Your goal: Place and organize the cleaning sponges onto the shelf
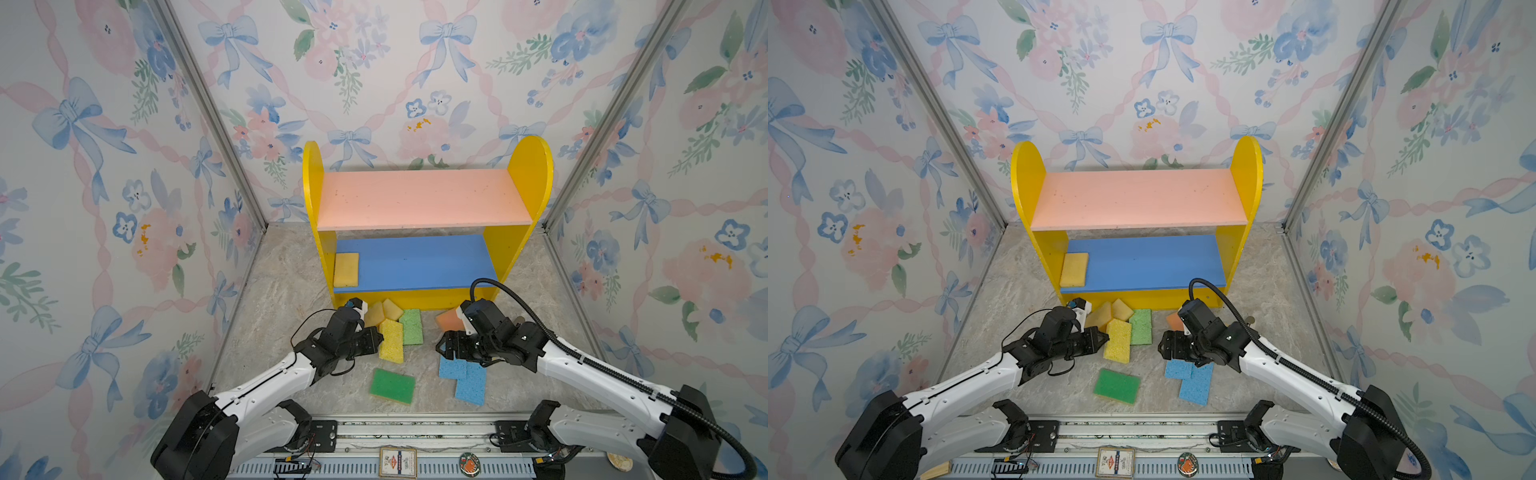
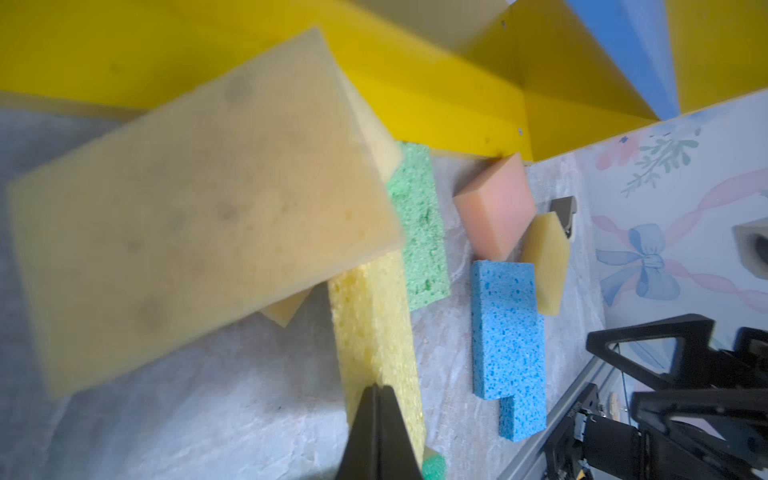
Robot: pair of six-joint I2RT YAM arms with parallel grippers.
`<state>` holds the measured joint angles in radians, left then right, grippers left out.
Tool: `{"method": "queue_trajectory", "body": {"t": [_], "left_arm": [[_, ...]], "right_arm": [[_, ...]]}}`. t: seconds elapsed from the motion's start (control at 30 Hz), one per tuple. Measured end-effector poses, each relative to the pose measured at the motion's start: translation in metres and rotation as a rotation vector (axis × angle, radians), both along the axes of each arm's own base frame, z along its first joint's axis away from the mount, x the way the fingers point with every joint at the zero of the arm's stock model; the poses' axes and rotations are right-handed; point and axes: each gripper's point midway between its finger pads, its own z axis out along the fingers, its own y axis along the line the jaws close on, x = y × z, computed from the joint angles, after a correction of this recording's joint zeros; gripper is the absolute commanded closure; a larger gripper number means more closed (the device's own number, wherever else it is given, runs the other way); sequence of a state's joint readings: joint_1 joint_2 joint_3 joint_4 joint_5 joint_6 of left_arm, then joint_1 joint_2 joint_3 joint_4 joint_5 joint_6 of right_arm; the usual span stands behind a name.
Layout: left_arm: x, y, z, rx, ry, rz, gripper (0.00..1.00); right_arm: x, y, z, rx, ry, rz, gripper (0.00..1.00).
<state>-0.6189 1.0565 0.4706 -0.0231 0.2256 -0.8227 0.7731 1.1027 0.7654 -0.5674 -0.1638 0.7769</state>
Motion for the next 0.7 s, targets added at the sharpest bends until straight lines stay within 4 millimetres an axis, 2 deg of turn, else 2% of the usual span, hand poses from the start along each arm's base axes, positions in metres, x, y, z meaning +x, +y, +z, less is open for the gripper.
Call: {"method": "queue_trajectory", "body": {"t": [0.1, 0.23, 0.33, 0.4, 0.47, 0.57, 0.7], "left_arm": [[0.0, -0.009, 0.018, -0.043, -0.025, -0.013, 0.96], [-0.003, -0.019, 0.031, -0.08, -0.035, -0.031, 0.96], [-0.005, -0.02, 0.036, -0.093, -0.039, -0.036, 0.9], [-0.004, -0.019, 0.041, -0.102, -0.052, -0.029, 0.82], [-0.004, -0.016, 0.046, -0.113, -0.069, -0.013, 0.8], [-0.006, -0.01, 0.05, -0.127, -0.09, 0.008, 0.75], [-0.006, -0.002, 0.055, -0.137, -0.108, 0.035, 0.66]], "right_arm": [[-0.001, 0.01, 0.008, 0.058, 0.0, 0.025, 0.15], [0.0, 0.029, 0.012, 0.13, 0.016, 0.064, 0.15], [0.003, 0.042, 0.012, 0.175, 0.03, 0.08, 0.15], [0.004, 0.047, 0.008, 0.168, 0.041, 0.087, 0.16], [0.004, 0.056, 0.003, 0.146, 0.058, 0.109, 0.17], [0.007, 0.08, -0.006, 0.125, 0.076, 0.161, 0.2], [0.006, 0.101, -0.034, 0.114, 0.12, 0.199, 0.23]]}}
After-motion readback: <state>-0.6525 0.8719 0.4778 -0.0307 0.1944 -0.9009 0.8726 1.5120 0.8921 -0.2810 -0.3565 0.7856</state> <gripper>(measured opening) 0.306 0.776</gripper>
